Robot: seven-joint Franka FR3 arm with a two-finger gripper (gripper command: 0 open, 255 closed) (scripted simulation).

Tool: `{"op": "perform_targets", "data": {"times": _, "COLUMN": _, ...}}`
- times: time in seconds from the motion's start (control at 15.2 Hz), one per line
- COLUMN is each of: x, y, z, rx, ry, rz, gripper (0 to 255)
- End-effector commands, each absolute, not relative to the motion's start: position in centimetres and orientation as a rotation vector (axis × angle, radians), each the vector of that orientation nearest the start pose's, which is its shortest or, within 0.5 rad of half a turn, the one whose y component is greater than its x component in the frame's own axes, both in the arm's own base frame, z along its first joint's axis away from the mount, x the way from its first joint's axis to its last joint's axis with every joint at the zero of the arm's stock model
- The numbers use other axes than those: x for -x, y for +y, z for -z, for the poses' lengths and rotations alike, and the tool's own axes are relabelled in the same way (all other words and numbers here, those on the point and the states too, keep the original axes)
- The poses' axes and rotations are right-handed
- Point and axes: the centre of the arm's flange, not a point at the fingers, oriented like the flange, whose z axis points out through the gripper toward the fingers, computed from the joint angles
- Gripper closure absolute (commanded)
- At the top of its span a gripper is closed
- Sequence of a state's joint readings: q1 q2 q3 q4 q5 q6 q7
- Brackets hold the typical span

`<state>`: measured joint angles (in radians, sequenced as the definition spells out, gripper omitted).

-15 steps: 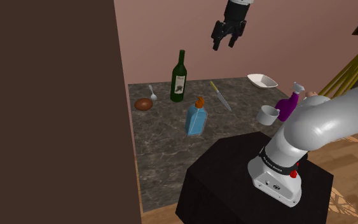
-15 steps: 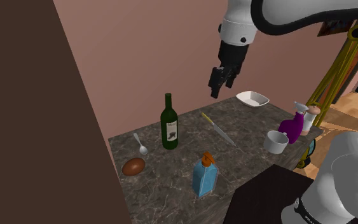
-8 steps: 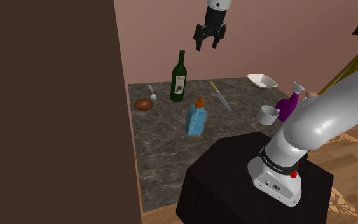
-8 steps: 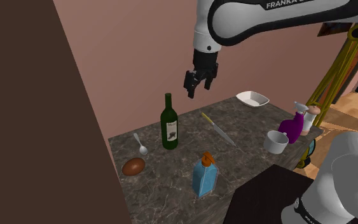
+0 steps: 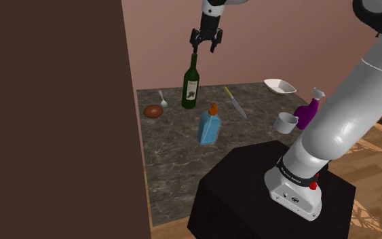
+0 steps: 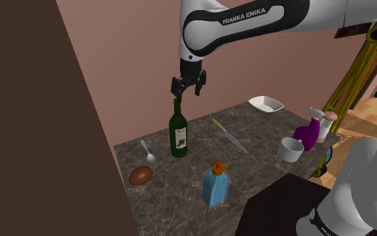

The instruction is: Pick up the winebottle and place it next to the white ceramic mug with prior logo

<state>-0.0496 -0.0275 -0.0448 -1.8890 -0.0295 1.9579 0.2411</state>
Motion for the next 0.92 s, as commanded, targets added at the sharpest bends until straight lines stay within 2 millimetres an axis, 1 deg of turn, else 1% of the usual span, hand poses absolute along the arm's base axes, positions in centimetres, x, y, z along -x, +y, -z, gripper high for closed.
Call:
{"op": "perform_targets", "data": {"times": 0.0, "x": -58.7, "y": -6.3, "z": -51.1, "rx": 3.107, "ry": 0.541, "rz": 0.152, "gripper": 0}}
{"op": "perform_targets", "data": {"times": 0.2, "x": -62.3, "y": -7.2, "z": -49.7, "rx": 3.095, "ry": 0.582, "rz": 0.149, "gripper": 0}}
{"op": "perform_targets", "data": {"times": 0.26, "x": -62.4, "y": -7.2, "z": -49.7, "rx": 3.095, "ry": 0.583, "rz": 0.149, "gripper": 0}}
{"op": "perform_targets", "data": {"times": 0.66, "x": -62.7, "y": -7.3, "z": -46.5, "rx": 3.095, "ry": 0.583, "rz": 0.149, "gripper": 0}}
{"op": "perform_targets", "data": {"times": 0.73, "x": -62.8, "y": -7.3, "z": -45.7, "rx": 3.095, "ry": 0.583, "rz": 0.149, "gripper": 0}}
{"op": "perform_targets", "data": {"times": 0.86, "x": -62.8, "y": -7.3, "z": -45.7, "rx": 3.095, "ry": 0.583, "rz": 0.149, "gripper": 0}}
